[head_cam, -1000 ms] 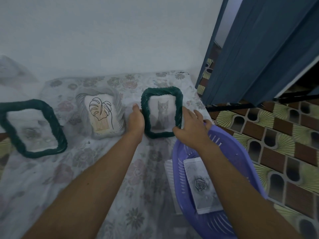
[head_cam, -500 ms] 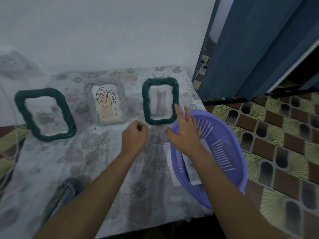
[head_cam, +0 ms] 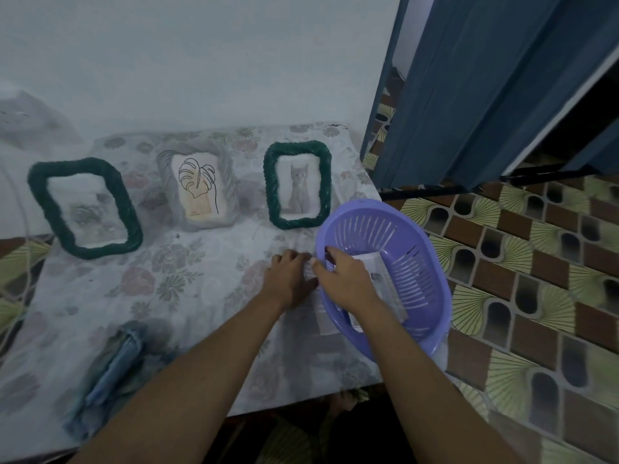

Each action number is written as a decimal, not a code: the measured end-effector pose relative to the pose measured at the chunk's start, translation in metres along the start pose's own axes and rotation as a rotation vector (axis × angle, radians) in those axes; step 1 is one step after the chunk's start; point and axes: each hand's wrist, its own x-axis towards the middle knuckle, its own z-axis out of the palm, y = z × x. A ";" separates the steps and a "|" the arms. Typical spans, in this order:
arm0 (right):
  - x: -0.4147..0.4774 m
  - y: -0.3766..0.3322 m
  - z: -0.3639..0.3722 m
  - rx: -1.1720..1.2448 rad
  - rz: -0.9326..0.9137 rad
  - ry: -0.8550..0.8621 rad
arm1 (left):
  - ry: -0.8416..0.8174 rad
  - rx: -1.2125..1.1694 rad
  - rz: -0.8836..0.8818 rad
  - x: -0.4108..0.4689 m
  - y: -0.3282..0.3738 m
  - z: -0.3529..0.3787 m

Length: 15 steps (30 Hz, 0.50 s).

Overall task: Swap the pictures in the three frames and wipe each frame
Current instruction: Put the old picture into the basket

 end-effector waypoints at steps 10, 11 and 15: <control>0.003 -0.004 -0.015 0.019 -0.032 -0.010 | -0.191 -0.024 -0.080 0.013 0.026 -0.022; 0.003 -0.004 -0.015 0.021 -0.030 -0.011 | -0.192 -0.042 -0.080 0.014 0.028 -0.021; 0.003 -0.004 -0.014 0.020 -0.034 -0.013 | -0.163 -0.082 -0.084 0.010 0.032 -0.018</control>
